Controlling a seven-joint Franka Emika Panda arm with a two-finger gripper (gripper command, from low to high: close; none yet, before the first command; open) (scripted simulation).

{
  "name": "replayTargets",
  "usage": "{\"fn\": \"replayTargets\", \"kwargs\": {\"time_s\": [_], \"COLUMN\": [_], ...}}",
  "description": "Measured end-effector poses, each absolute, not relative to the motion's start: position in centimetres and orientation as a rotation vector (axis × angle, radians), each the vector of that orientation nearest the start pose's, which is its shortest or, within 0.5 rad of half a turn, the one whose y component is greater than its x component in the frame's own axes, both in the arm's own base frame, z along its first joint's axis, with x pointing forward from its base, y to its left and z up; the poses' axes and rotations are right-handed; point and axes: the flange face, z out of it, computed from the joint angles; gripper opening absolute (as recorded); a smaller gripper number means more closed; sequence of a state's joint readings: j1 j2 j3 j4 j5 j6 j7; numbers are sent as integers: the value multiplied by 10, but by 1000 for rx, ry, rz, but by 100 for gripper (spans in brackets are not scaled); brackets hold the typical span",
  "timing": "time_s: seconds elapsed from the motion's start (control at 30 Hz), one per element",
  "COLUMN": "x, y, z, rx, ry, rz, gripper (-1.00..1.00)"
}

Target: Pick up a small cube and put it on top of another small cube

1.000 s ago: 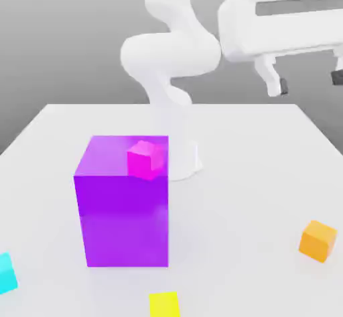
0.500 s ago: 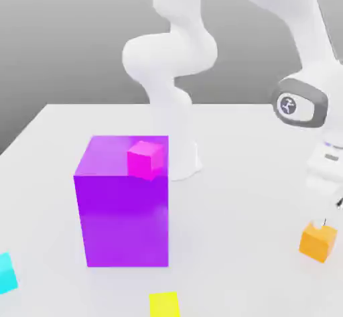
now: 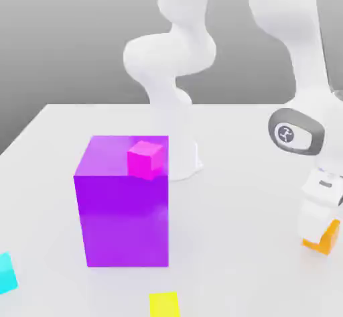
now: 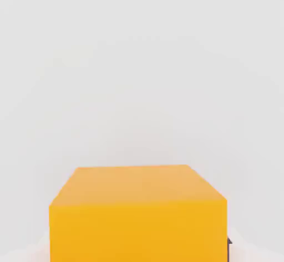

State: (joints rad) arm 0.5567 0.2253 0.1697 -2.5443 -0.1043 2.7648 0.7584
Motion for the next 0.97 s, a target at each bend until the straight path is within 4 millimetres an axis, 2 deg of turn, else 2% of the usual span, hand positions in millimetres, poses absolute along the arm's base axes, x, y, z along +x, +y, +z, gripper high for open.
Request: {"fn": "replayTargets", "kwargs": {"time_s": [0.1,0.23,0.37,0.53,0.7,0.73,0.77,0.87,0.9,0.97], "x": [360,402,414,413,384,378,375,372,371,371], "y": [281,209,156,69,-19,-31,-38,-43,-43,-43], "z": [228,281,333,394,450,454,449,412,404,404], "rx": [-3137,-3128,-3121,-3118,-3117,-3117,-3117,-3116,-3116,-3116], "ry": [-55,78,102,202,321,341,351,360,361,361], "rz": [6,13,14,9,3,3,3,3,3,3], "gripper": [-100,-100,-100,-100,-100,-100,-100,-100,100,100]}}
